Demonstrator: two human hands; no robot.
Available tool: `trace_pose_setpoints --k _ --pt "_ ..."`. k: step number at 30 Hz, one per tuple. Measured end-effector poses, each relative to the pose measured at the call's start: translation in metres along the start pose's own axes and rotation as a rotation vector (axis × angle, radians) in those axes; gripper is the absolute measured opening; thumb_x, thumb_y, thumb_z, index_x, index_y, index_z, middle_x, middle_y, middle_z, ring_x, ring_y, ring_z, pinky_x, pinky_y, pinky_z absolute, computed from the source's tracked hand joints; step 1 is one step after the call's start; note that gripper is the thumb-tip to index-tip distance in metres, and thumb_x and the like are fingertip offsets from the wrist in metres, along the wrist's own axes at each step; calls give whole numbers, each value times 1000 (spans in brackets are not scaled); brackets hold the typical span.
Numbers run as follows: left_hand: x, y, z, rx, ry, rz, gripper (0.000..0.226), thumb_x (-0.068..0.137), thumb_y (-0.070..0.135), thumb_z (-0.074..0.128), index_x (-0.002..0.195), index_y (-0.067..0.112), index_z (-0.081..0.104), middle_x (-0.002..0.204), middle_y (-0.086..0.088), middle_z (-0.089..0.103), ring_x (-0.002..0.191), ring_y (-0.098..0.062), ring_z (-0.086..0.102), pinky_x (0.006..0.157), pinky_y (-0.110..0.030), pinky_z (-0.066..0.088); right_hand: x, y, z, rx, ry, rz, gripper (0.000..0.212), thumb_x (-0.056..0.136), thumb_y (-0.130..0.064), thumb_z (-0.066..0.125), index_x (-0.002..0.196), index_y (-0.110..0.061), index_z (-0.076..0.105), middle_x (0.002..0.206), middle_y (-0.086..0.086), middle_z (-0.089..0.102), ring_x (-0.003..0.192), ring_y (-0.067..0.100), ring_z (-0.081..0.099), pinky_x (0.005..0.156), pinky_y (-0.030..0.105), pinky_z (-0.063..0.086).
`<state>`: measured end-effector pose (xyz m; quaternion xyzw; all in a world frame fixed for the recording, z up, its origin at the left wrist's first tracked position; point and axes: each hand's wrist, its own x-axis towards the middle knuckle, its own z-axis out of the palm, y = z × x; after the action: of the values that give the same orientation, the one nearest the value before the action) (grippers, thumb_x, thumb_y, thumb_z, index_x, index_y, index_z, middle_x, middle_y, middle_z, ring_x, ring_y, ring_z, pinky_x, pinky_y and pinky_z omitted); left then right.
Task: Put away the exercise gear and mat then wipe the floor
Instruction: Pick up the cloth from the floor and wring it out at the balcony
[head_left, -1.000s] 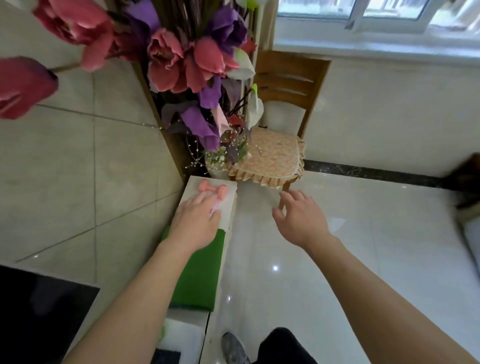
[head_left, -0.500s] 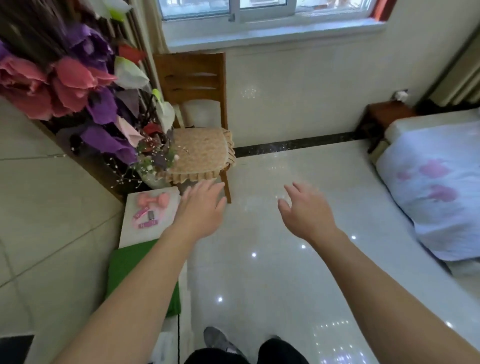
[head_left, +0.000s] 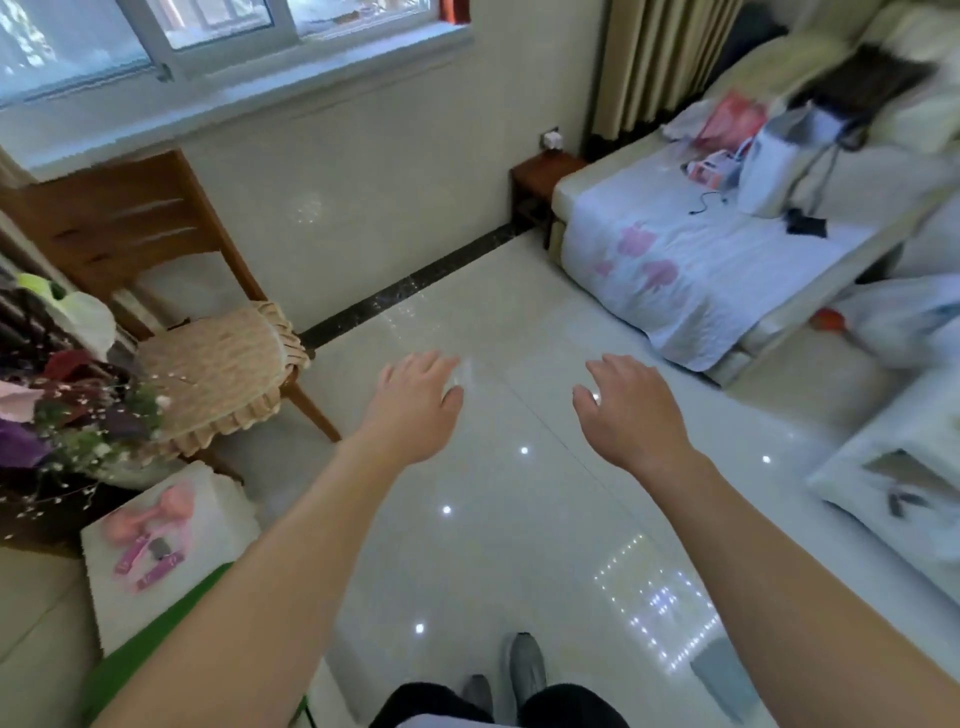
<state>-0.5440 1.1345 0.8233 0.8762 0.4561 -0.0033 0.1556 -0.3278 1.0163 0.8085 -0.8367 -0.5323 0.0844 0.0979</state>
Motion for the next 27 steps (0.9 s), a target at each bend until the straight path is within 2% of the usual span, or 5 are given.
trace_pose_setpoints --k 5,10,16,27 --pt "12 42 22 14 -37 181 49 105 36 34 152 23 33 159 -2 31 145 -23 26 118 -39 15 -42 46 -5 -7 34 166 46 92 -38 34 115 -9 60 115 8 62 109 27 52 97 42 38" --pt "7 78 49 20 -103 331 49 104 37 35 150 24 35 159 -2 31 147 -22 24 120 -42 15 -96 71 -6 1 75 325 44 97 -33 39 130 -8 55 134 9 54 126 26 43 108 40 27" --pt "-13 132 67 75 -135 494 49 104 37 35 151 23 36 159 -2 31 145 -22 25 119 -41 19 -162 104 -6 12 95 483 41 98 -33 39 121 -6 59 127 12 57 121 29 45 104 41 33" --pt "-63 265 123 147 -203 673 50 104 38 32 152 23 33 160 -3 30 148 -21 22 121 -43 15 -286 197 -21 83 127 676 43 100 -33 37 132 -8 51 135 9 51 127 26 41 108 38 29"
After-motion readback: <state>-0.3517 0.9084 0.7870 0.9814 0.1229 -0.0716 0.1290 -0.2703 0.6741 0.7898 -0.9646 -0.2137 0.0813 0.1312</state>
